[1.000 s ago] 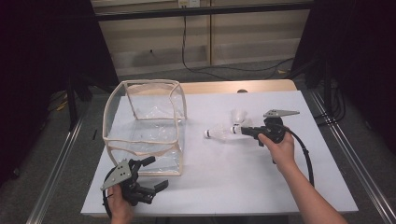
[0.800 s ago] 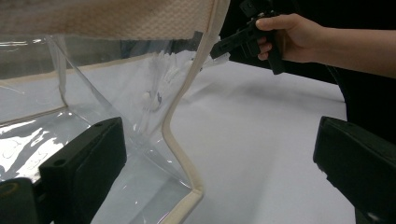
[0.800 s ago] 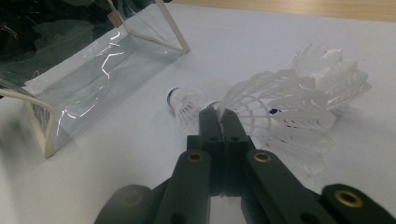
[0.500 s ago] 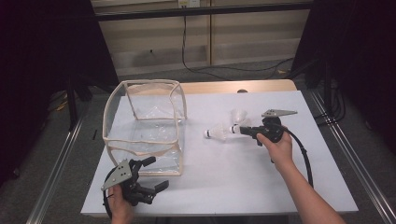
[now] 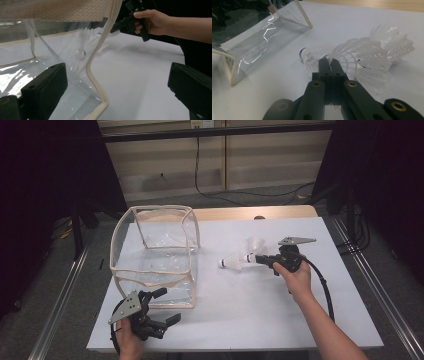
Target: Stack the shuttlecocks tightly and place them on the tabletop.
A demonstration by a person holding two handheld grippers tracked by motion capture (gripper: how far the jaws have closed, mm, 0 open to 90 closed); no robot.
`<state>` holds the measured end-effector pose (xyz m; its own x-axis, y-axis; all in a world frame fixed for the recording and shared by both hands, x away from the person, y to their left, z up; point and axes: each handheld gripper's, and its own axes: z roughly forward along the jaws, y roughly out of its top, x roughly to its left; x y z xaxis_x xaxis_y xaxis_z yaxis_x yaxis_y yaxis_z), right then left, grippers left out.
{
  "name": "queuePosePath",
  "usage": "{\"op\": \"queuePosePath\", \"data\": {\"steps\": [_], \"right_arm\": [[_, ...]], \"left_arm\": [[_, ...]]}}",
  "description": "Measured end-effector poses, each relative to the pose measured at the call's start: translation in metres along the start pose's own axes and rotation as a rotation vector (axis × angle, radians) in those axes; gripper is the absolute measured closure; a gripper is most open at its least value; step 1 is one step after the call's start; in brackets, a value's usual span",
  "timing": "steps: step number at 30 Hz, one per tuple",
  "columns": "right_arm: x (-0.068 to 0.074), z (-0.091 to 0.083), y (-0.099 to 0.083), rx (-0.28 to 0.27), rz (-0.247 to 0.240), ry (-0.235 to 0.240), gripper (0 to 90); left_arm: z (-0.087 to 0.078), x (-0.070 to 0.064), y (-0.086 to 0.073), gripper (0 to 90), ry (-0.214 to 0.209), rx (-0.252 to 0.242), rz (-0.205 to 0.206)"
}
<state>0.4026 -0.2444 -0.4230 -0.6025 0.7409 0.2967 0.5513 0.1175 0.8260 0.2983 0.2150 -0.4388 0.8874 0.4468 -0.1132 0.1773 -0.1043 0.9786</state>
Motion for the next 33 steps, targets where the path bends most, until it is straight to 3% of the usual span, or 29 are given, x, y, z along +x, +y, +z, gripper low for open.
{"op": "queuePosePath", "data": {"steps": [33], "right_arm": [[0.006, 0.018, 0.001, 0.022, -0.012, 0.000, 90.0]], "left_arm": [[0.000, 0.000, 0.000, 2.8, 0.002, -0.003, -0.001]]}}
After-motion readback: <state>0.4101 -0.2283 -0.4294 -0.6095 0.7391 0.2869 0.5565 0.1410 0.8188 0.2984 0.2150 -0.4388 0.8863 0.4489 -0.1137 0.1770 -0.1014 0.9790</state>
